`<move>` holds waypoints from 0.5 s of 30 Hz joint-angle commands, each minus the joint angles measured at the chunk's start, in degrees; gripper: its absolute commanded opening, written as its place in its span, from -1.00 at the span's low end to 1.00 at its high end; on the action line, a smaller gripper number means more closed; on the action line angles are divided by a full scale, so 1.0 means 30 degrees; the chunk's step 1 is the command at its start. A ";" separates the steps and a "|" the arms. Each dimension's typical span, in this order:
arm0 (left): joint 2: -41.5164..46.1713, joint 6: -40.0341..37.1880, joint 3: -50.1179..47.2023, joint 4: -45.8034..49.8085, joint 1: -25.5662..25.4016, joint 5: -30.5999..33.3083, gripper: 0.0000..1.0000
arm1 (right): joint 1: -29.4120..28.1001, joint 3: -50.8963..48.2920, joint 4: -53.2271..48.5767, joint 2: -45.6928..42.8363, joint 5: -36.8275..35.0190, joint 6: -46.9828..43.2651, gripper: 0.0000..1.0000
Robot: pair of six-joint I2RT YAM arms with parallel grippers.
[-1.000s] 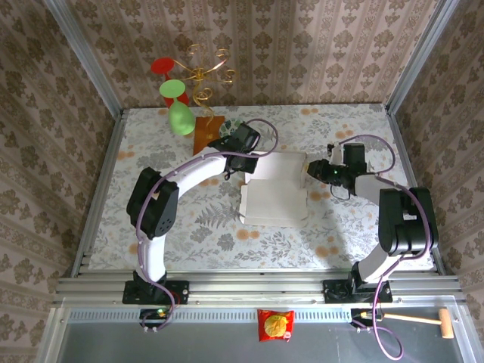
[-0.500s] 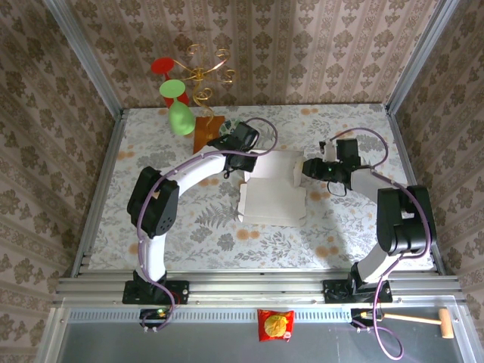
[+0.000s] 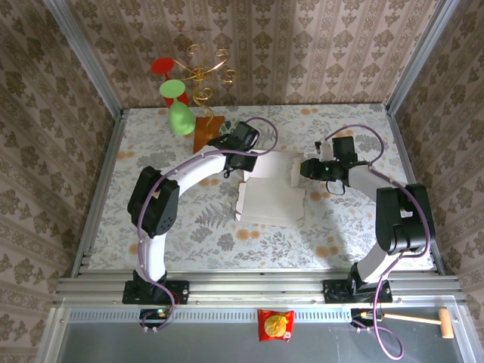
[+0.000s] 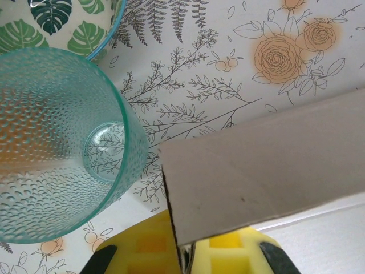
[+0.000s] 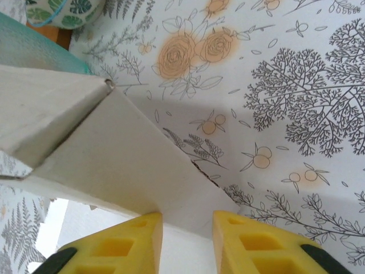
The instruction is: Fold the paper box
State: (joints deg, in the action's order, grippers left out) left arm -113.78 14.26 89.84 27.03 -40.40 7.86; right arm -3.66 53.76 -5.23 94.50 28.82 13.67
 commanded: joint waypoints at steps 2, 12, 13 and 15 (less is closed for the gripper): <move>-0.0583 -0.0564 0.0544 0.0601 -0.0011 -0.0293 -1.00 | -0.0420 0.0684 -0.0973 -0.0345 0.0208 -0.0992 -0.55; -0.0483 -0.0682 0.0408 0.0544 0.0013 -0.0303 -1.00 | -0.0612 0.1994 -0.3089 0.0135 -0.0114 -0.2945 -0.48; -0.0483 -0.0682 0.0406 0.0545 0.0019 -0.0297 -1.00 | -0.0637 0.2194 -0.3315 0.0247 -0.0156 -0.3129 -0.47; -0.0476 -0.0713 0.0365 0.0529 0.0020 -0.0303 -1.00 | -0.0647 0.2576 -0.3754 0.0374 -0.0216 -0.3532 -0.47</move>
State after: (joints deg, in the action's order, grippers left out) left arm -114.06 13.65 90.32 27.24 -40.25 7.99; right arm -4.60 58.50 -13.82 94.80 27.53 6.72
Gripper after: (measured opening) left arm 0.054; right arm 0.263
